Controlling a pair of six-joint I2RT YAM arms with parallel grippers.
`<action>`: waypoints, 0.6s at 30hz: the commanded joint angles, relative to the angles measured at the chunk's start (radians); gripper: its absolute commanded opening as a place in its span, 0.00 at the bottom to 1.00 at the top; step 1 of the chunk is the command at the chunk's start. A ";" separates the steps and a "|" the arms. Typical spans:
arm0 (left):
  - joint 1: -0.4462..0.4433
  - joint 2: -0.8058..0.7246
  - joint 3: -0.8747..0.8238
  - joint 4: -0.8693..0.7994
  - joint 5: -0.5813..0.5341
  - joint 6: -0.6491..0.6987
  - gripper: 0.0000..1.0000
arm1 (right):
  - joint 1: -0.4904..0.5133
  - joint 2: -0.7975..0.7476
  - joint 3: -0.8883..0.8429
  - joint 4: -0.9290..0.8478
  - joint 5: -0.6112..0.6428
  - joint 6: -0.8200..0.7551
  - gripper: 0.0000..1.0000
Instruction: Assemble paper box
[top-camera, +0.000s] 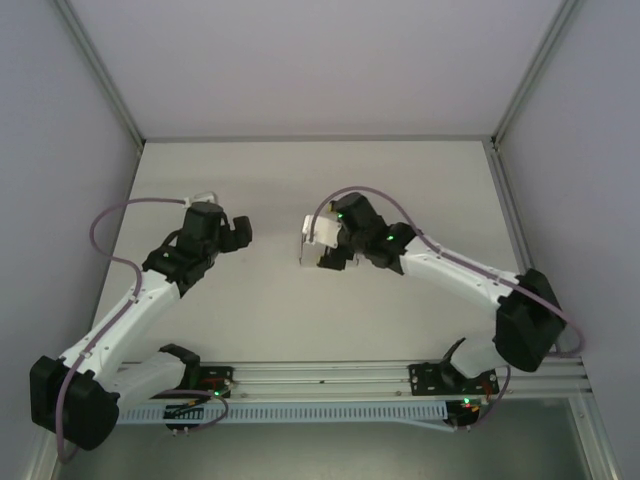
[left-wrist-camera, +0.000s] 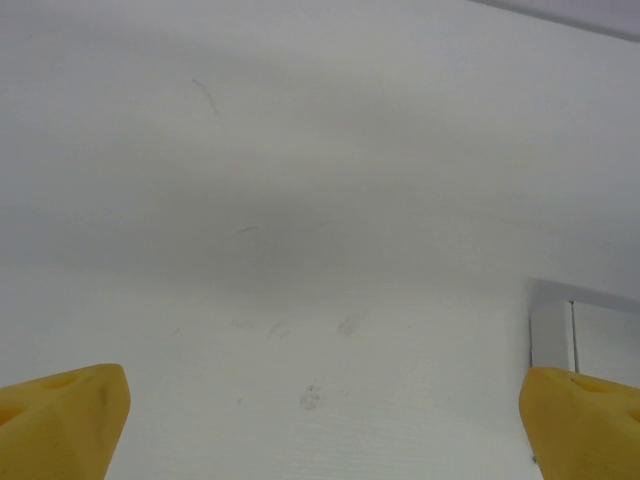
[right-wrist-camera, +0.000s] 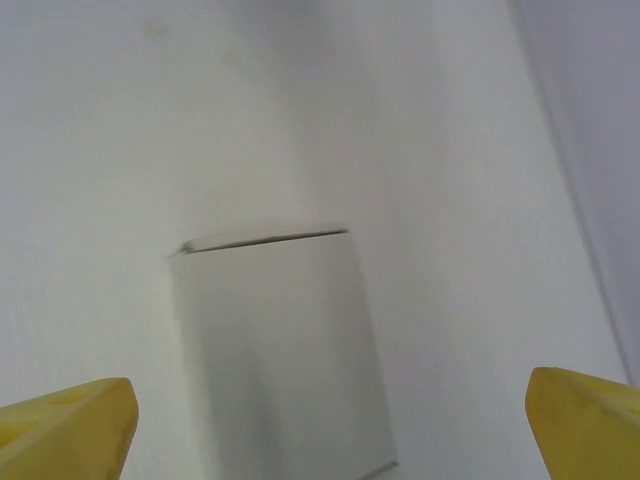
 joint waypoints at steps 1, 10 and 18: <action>0.009 -0.025 0.009 0.074 -0.012 0.008 1.00 | -0.060 -0.108 -0.044 0.157 0.076 0.192 1.00; 0.088 -0.006 -0.265 0.624 -0.213 0.203 1.00 | -0.406 -0.319 -0.302 0.381 0.281 0.557 1.00; 0.241 0.115 -0.437 1.018 -0.189 0.386 1.00 | -0.632 -0.361 -0.636 0.731 0.134 0.655 1.00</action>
